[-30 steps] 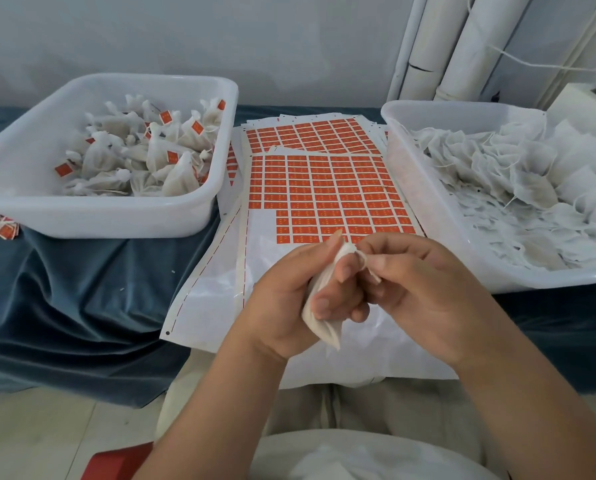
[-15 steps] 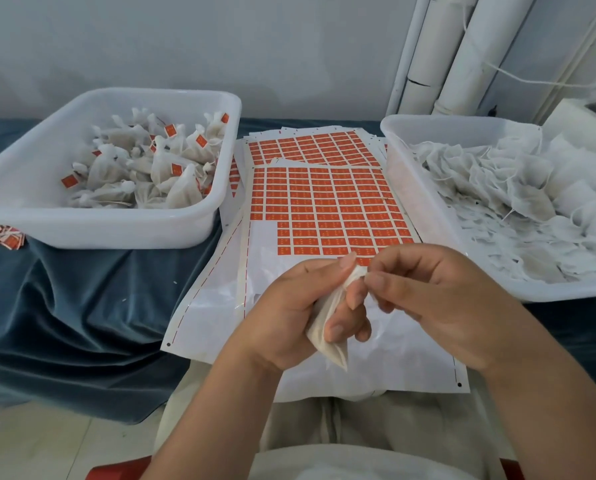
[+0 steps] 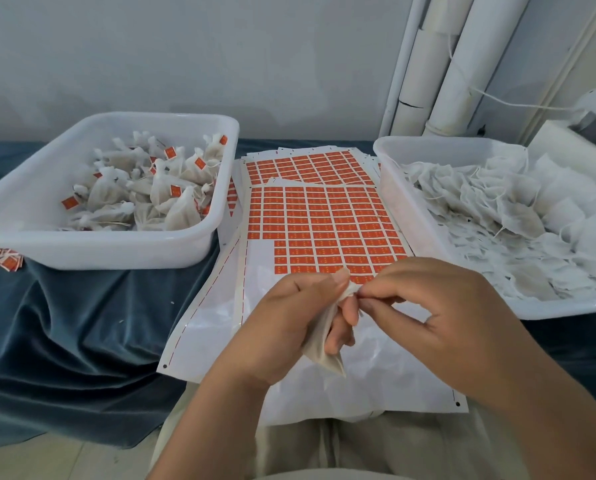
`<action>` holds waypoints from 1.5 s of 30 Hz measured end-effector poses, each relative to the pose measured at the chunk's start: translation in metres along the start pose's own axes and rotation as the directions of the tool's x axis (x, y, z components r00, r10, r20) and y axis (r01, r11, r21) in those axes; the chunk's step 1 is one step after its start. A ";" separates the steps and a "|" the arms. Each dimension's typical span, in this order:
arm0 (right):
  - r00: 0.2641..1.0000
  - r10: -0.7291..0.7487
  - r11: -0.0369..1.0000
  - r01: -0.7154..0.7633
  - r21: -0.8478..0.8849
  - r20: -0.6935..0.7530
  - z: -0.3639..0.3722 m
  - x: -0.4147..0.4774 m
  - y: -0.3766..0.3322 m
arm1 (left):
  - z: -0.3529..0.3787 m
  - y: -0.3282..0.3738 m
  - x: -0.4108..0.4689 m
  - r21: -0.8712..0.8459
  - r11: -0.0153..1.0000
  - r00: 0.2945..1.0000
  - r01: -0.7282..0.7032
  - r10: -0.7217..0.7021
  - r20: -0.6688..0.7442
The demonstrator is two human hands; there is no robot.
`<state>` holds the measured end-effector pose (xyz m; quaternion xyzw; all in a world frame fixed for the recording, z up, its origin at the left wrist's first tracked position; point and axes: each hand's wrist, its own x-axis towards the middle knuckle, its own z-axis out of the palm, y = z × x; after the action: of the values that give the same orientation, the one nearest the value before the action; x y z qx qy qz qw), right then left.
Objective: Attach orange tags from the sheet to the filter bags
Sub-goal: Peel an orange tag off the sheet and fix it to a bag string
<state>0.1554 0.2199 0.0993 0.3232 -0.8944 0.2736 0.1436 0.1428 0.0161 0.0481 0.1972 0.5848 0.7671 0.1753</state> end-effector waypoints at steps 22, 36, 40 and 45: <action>0.926 0.214 0.656 -0.373 0.656 0.312 0.018 0.004 0.016 | -0.003 -0.014 0.007 -0.450 0.878 0.977 0.162 -0.078 0.199; 0.963 0.244 0.879 -0.270 0.393 0.114 0.007 0.002 -0.002 | -0.005 -0.015 0.007 -0.383 0.917 0.982 0.109 -0.041 0.182; 0.966 0.257 0.891 -0.248 0.381 0.028 0.011 0.001 -0.005 | -0.008 -0.013 0.006 -0.362 0.928 0.986 0.091 -0.033 0.163; 0.988 0.141 0.982 -0.132 0.135 -0.061 0.011 0.002 -0.008 | -0.005 -0.010 0.005 -0.264 0.962 0.996 0.064 -0.045 0.075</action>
<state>0.1589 0.2071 0.0941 0.2600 -0.8891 0.3520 0.1343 0.1363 0.0172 0.0376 0.1816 0.4753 0.8265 0.2410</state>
